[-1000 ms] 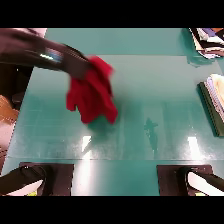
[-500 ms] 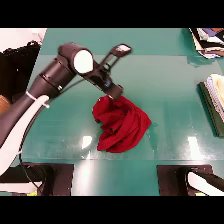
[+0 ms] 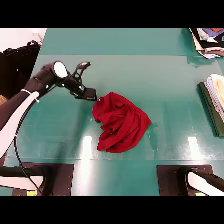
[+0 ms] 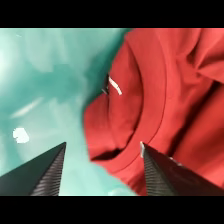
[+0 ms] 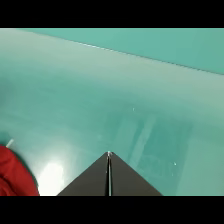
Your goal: Fold the shirts.
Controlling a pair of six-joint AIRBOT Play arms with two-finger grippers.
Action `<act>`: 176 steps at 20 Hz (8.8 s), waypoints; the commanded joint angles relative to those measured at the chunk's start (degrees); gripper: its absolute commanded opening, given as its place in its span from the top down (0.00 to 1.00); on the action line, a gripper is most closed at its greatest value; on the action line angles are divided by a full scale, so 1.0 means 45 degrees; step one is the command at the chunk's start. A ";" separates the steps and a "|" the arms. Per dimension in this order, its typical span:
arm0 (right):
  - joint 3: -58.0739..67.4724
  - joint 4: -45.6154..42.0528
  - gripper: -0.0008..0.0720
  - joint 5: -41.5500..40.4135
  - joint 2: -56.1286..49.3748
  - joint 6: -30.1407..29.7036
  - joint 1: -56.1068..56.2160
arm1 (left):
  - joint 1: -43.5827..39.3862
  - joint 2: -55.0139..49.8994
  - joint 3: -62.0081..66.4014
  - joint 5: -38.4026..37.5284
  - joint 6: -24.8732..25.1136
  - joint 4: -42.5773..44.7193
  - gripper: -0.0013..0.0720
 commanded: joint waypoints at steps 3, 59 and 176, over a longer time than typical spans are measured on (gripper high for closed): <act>0.0000 -0.0010 0.96 0.0223 0.0000 -0.0005 0.0010 | 0.0180 -0.0505 -0.1321 0.2118 0.1695 -0.2948 0.25; -0.1044 0.3866 0.96 -0.1316 0.4862 -0.0112 -0.3317 | 0.1137 0.9782 0.7689 0.0874 0.1564 -0.0413 0.94; 0.0228 -0.0398 0.96 0.0554 -0.6455 0.1326 -0.1219 | 0.4192 0.0194 0.2200 0.3181 0.3288 -0.2526 0.94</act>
